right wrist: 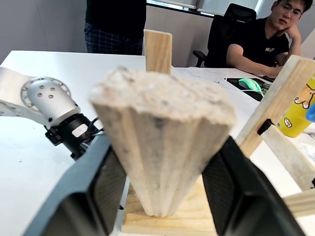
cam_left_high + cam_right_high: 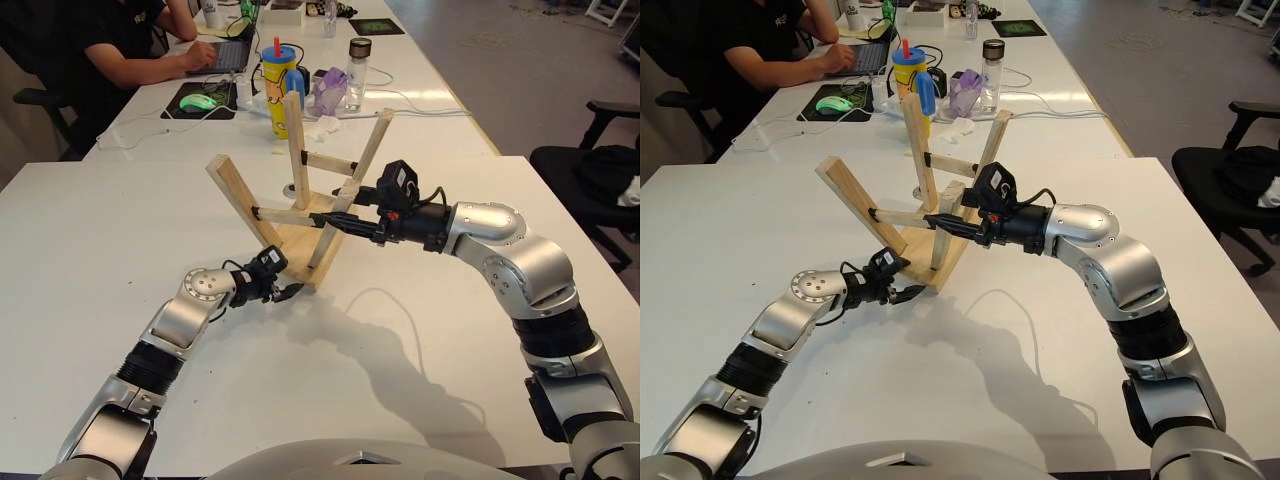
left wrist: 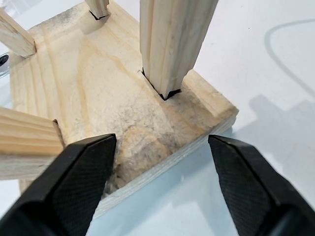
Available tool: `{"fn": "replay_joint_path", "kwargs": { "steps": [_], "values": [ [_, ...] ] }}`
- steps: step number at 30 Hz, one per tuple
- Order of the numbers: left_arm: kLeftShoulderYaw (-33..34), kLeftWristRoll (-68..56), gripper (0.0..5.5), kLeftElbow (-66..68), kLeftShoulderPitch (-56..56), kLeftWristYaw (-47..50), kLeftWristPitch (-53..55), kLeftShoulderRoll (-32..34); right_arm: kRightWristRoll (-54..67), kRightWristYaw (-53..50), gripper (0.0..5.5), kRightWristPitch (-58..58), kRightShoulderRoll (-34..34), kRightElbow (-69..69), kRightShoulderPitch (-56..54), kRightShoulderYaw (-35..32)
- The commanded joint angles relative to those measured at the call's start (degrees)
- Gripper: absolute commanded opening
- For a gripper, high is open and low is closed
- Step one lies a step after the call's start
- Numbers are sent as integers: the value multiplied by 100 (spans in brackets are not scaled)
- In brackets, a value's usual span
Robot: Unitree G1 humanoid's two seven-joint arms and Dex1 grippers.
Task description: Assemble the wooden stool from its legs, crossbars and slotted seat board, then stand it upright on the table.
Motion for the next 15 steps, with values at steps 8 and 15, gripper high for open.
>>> {"fn": "replay_joint_path", "kwargs": {
  "steps": [8,15],
  "values": [
    [-259,118,349,121,517,-66,415,-165,-611,228,204,-142,-68,1424,115,114],
    [-112,76,349,168,494,96,430,-318,-530,724,204,-548,61,1164,276,295]
  ]
}}
